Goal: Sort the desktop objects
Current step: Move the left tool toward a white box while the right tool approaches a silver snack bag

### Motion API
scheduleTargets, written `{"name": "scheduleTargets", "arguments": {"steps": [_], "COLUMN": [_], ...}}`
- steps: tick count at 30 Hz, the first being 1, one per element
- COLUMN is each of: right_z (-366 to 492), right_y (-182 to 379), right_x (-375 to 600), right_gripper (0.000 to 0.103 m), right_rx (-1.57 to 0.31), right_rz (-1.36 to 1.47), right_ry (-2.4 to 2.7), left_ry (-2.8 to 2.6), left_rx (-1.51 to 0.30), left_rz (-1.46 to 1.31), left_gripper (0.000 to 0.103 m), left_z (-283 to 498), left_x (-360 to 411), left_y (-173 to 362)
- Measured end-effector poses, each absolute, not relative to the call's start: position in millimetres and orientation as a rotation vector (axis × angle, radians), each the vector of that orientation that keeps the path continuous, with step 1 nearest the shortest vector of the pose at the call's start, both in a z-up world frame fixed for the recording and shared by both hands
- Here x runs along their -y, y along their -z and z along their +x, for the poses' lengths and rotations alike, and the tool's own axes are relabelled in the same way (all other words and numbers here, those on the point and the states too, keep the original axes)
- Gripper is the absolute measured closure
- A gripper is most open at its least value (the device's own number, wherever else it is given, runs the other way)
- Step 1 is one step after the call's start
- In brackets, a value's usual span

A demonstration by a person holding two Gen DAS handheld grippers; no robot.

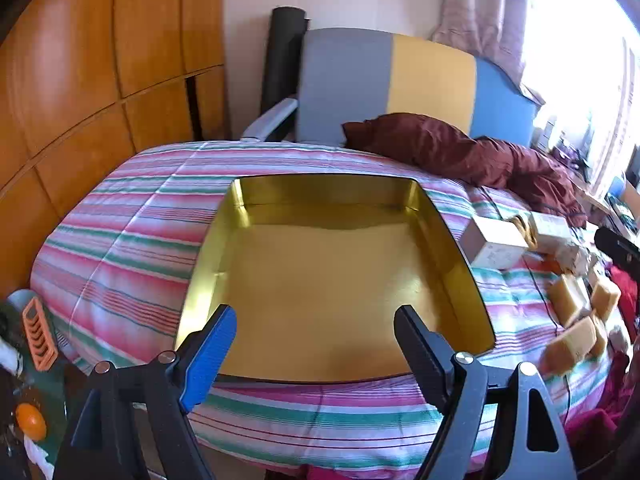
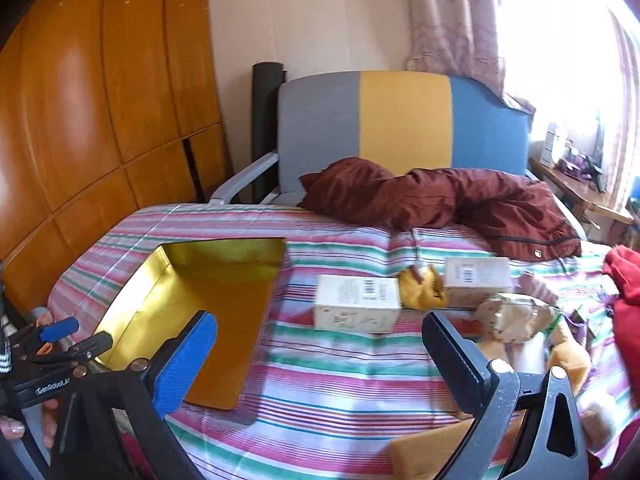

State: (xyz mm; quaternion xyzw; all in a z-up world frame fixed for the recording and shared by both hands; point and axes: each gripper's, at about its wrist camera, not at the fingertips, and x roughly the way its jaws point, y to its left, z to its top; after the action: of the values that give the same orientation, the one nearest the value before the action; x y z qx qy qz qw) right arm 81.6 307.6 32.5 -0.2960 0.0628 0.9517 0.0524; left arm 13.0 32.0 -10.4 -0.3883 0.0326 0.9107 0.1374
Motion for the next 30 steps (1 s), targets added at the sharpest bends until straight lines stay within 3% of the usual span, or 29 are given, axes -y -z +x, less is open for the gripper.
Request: {"name": "scheduleTargets", "arguments": {"steps": [13,22,30], "right_z": [140.4,179.8,147.7], "right_y": [-55.1,-57.4,-40.9], "right_x": [-429.7,-496.1,-494.1], "right_gripper": [0.0,0.0,0.0], "right_rx": [-0.386,-0.522,-0.51], "right_rz": [-0.783,-0.77,-0.916], "right_ry": [-2.66,-2.503,-2.537], "left_ry": [-2.381,-2.196,-2.104], "left_rx": [-0.101,-0.268,-0.441], "left_rz": [-1.113,-1.021,-1.0], "left_gripper": [0.02,0.022,0.022], "left_z": [16.7,34.8,12.9], "left_x": [-80.4,-152.4,-198.3], "left_y": [6.5,3.4,-1.6]}}
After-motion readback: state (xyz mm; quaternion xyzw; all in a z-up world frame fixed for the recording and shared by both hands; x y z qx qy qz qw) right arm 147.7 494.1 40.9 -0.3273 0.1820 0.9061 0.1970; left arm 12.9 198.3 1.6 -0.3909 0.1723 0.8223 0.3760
